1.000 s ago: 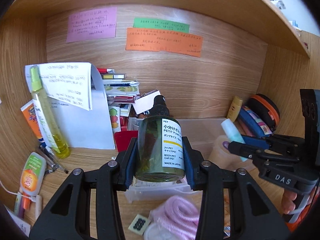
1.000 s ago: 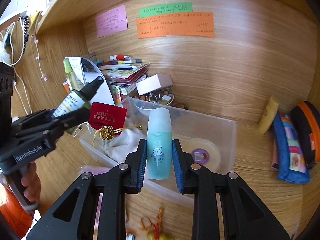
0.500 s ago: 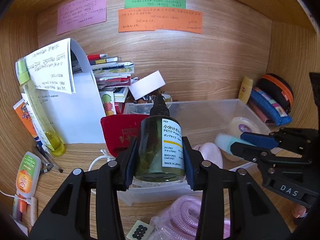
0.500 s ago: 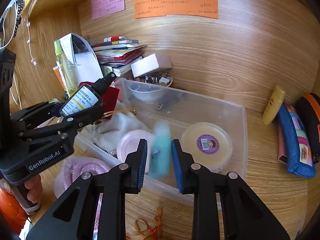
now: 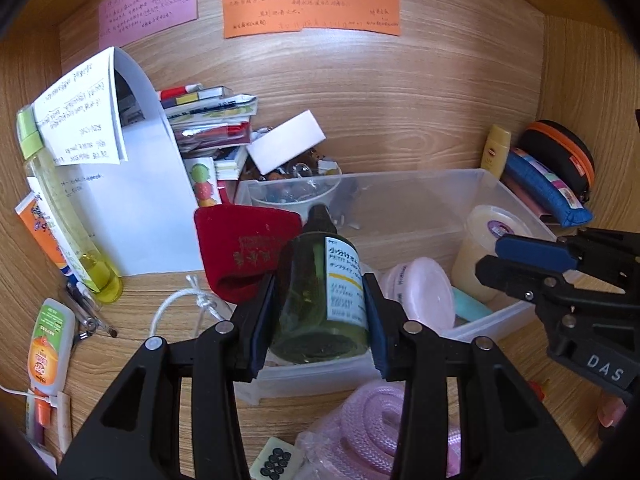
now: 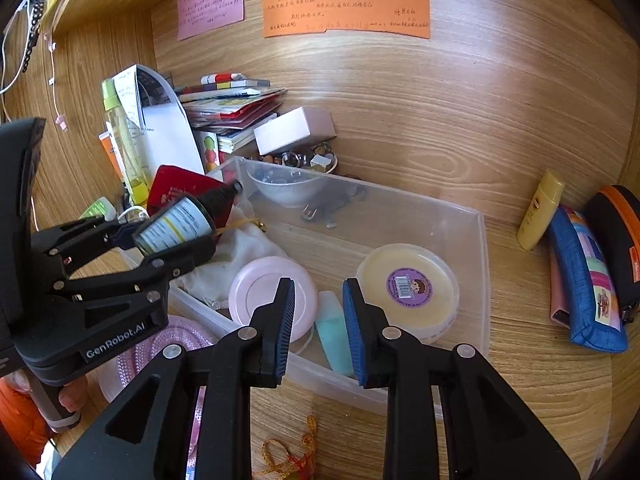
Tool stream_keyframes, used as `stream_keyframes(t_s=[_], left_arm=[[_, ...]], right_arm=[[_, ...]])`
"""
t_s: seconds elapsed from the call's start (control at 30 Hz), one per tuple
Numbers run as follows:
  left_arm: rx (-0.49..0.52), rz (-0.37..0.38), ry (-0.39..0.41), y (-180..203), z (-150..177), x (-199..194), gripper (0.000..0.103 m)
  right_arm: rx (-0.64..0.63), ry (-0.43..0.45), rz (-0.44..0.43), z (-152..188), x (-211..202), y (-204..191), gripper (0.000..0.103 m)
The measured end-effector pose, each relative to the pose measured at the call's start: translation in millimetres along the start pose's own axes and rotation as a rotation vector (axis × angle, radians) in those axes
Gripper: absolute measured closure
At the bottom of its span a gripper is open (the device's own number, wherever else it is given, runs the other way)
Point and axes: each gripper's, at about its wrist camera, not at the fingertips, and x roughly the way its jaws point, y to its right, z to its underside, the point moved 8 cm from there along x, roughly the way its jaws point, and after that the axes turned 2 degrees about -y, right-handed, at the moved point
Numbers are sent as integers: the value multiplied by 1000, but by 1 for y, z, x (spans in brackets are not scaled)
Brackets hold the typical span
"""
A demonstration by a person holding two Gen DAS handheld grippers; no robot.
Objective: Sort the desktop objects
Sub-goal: 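Carry the green bottle with the left tool while the right carries the blue tube, then open both tools and withdraw from the clear box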
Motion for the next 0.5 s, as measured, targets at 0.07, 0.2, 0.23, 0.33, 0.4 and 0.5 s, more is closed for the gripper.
stream_keyframes(t_s=[0.07,0.2,0.23,0.33,0.4,0.5], left_arm=[[9,20,1,4,1,-1,62],[35,4,26,8,0,-5,61],[37,10,28,9,0,-6,58],[39,1,47,9,-2,-10,49],[41,7,49,10,-2,-11,49],[43,7,48,11,-3,-12,49]], right_arm=[[3,3,-10,0,-1,-1,81],[0,5,-14,0,-1,-2,81],[-1,3,-16,1,-1,-3,81],[-1,-4,-17,2,1,-3,81],[0,-6,-22,2,1,-4,80],[0,-2,-17,2,0,-3,70]])
